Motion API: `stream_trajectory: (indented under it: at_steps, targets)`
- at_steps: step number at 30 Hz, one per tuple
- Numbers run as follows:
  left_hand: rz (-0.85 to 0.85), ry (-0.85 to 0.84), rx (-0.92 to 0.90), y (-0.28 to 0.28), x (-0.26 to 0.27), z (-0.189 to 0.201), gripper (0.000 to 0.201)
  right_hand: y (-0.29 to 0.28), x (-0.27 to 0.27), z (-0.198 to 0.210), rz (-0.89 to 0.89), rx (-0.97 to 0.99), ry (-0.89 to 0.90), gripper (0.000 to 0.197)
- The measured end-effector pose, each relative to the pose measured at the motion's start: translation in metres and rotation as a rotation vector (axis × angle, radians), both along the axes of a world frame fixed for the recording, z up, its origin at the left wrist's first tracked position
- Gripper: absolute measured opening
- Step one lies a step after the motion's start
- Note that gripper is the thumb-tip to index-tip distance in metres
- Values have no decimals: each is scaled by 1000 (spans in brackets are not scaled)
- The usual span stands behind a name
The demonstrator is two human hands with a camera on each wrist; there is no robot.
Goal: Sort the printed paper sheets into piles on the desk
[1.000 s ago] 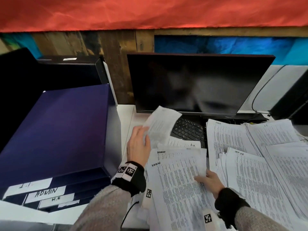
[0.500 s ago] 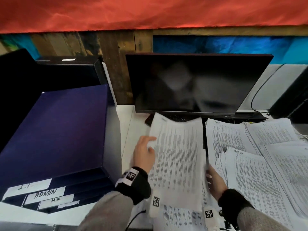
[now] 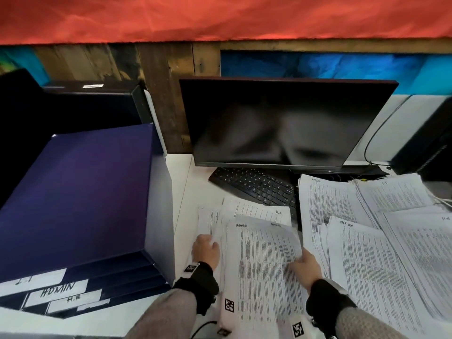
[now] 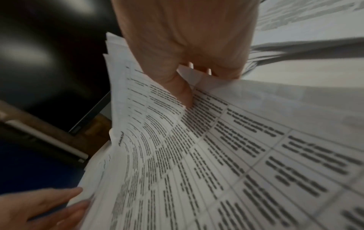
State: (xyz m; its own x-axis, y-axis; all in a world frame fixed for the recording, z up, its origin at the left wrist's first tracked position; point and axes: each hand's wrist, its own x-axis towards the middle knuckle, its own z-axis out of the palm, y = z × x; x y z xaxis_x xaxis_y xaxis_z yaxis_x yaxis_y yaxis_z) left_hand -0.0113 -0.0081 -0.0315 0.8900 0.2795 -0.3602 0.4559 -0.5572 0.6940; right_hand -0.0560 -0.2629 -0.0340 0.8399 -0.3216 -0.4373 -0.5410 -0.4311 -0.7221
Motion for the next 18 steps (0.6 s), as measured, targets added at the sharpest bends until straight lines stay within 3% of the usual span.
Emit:
stream_trajectory:
  at_steps: [5, 9, 11, 14, 18]
  targets:
    - [113, 127, -225, 11, 24, -31, 51, 5, -7, 14, 105, -13, -100, 10]
    - [145, 124, -229, 12, 23, -27, 50, 3, -11, 11, 144, 63, -111, 26]
    - [98, 118, -196, 14, 19, -19, 45, 1, -11, 9, 165, 68, -112, 24]
    - [-22, 26, -142, 16, 14, -11, 30, 1, -11, 11, 170, 83, -110, 24]
    - [-94, -238, -139, 13, 3, -5, 32, 0, -10, 10, 161, 69, -108, 35]
